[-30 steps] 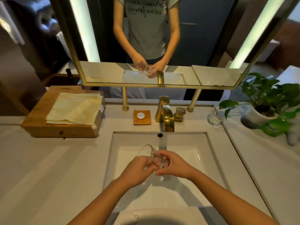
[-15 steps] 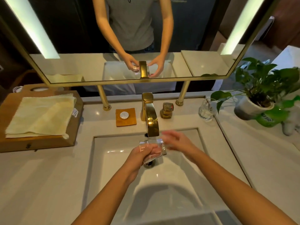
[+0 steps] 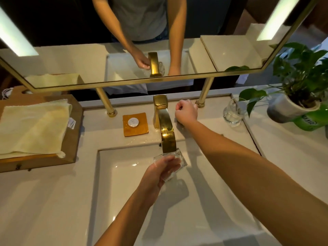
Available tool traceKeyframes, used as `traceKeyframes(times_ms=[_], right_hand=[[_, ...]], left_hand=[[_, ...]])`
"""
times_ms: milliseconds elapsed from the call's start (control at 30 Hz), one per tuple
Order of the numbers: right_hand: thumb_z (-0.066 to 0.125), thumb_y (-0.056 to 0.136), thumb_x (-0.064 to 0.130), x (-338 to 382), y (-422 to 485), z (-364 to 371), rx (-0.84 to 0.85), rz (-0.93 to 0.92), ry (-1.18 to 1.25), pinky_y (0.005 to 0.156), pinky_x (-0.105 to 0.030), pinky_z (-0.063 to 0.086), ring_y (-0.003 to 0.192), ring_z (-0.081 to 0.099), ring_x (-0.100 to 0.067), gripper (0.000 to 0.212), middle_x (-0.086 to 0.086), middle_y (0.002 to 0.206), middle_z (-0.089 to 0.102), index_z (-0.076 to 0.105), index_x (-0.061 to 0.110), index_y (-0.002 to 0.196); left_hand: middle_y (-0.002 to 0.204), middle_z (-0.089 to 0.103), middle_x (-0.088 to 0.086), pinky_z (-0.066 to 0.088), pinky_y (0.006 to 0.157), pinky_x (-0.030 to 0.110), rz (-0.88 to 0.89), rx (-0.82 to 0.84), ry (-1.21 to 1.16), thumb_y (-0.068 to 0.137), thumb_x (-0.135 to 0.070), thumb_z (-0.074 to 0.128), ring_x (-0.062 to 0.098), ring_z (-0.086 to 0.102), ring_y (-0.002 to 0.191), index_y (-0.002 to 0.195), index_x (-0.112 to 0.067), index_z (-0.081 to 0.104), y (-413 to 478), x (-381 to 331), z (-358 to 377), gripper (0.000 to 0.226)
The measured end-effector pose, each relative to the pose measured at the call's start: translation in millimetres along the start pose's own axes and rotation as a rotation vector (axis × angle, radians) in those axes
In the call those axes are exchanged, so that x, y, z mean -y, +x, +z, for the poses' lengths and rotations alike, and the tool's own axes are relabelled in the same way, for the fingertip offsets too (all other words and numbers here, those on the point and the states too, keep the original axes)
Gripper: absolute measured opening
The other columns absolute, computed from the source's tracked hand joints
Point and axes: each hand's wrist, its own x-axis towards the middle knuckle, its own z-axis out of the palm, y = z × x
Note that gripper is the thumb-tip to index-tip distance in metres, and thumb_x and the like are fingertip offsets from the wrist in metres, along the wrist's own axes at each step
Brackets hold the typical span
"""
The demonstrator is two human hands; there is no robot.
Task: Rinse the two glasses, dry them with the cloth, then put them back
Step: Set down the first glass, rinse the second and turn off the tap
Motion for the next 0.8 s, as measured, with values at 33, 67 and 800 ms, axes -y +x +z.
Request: traceKeyframes(times_ms=[33, 67, 800], right_hand=[[0.053, 0.085, 0.002, -2, 0, -2, 0.025, -0.025, -0.003, 0.093, -0.039, 0.040, 0.113, 0.040, -0.025, 0.024, 0.001, 0.100, 0.050, 0.054, 0.023, 0.073], [0.054, 0.084, 0.001, -4, 1, -4, 0.053, -0.051, -0.010, 0.090, -0.038, 0.039, 0.112, 0.040, -0.025, 0.024, 0.002, 0.098, 0.049, 0.053, 0.022, 0.072], [0.065, 0.080, 0.048, -56, -152, 17, 0.415, -0.011, 0.547, 0.080, -0.045, 0.060, 0.094, 0.068, -0.026, 0.048, -0.012, 0.102, 0.067, 0.055, 0.015, 0.113]], left_hand=[[0.099, 0.075, 0.010, 0.044, 0.099, 0.036, 0.009, 0.009, -0.039, 0.084, -0.024, 0.060, 0.023, 0.068, 0.100, 0.091, -0.015, 0.077, 0, 1, -1, 0.020], [0.098, 0.075, 0.010, 0.044, 0.101, 0.036, 0.017, 0.016, -0.068, 0.087, -0.021, 0.058, 0.023, 0.068, 0.100, 0.096, -0.014, 0.075, 2, 4, -4, 0.021], [0.067, 0.071, 0.005, 0.047, 0.049, 0.020, 0.017, -0.294, 0.158, 0.096, -0.035, 0.048, 0.011, 0.066, 0.060, 0.092, -0.006, 0.069, -2, -8, 4, 0.036]])
